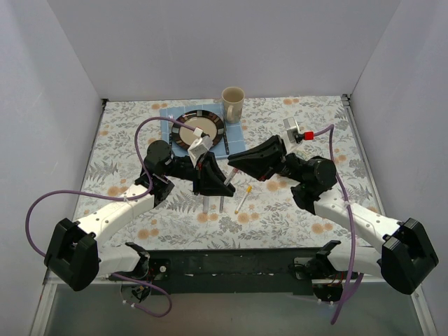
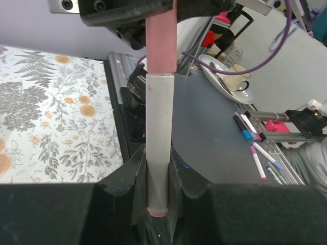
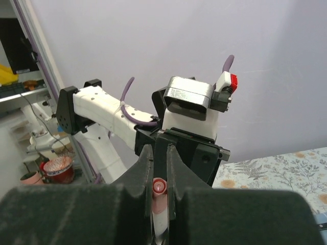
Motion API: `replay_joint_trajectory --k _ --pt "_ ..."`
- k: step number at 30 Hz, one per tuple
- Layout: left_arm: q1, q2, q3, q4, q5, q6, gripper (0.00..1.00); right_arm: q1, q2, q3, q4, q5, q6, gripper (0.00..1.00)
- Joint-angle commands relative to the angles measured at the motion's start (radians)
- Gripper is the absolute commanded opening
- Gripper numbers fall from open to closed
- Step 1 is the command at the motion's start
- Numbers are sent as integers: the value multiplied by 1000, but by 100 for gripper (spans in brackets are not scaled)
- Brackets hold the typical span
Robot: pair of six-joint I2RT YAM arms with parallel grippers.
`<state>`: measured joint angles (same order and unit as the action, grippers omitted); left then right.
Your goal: Insert the pens into the pen caps
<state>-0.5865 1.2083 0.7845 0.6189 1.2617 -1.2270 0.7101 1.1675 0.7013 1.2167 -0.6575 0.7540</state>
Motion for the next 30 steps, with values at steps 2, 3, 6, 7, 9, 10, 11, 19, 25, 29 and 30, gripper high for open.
replay_joint_trajectory --k 2,3,6,7,9,10,11,19,25,29,30 --pt "13 -20 137 44 -361 96 0 112 40 -91 -250 -97 6 1" --pt "14 -16 145 29 -364 113 0 117 29 -89 -302 -73 -24 1" --pt "30 -7 165 30 -334 94 0 126 0 -75 -442 -27 -145 1" --pt "49 -4 168 62 -300 48 0 126 10 -75 -442 -60 -160 1" --pt "100 3 168 117 -254 -26 0 126 24 -77 -427 -96 -179 1" --pt "109 4 164 167 -227 -76 0 124 29 -80 -416 -125 -182 1" --pt "117 2 153 197 -216 -107 0 126 34 -79 -392 -158 -182 1" --pt "128 -4 167 186 -186 -75 0 158 133 -43 -275 -251 -88 1" --pt "126 19 157 205 -214 -86 0 187 172 -37 -204 -151 -25 1" --pt "128 -4 186 93 -237 -8 0 212 155 -7 -409 -79 -134 1" --pt "126 -10 190 47 -246 19 0 216 150 -3 -433 -62 -148 1"
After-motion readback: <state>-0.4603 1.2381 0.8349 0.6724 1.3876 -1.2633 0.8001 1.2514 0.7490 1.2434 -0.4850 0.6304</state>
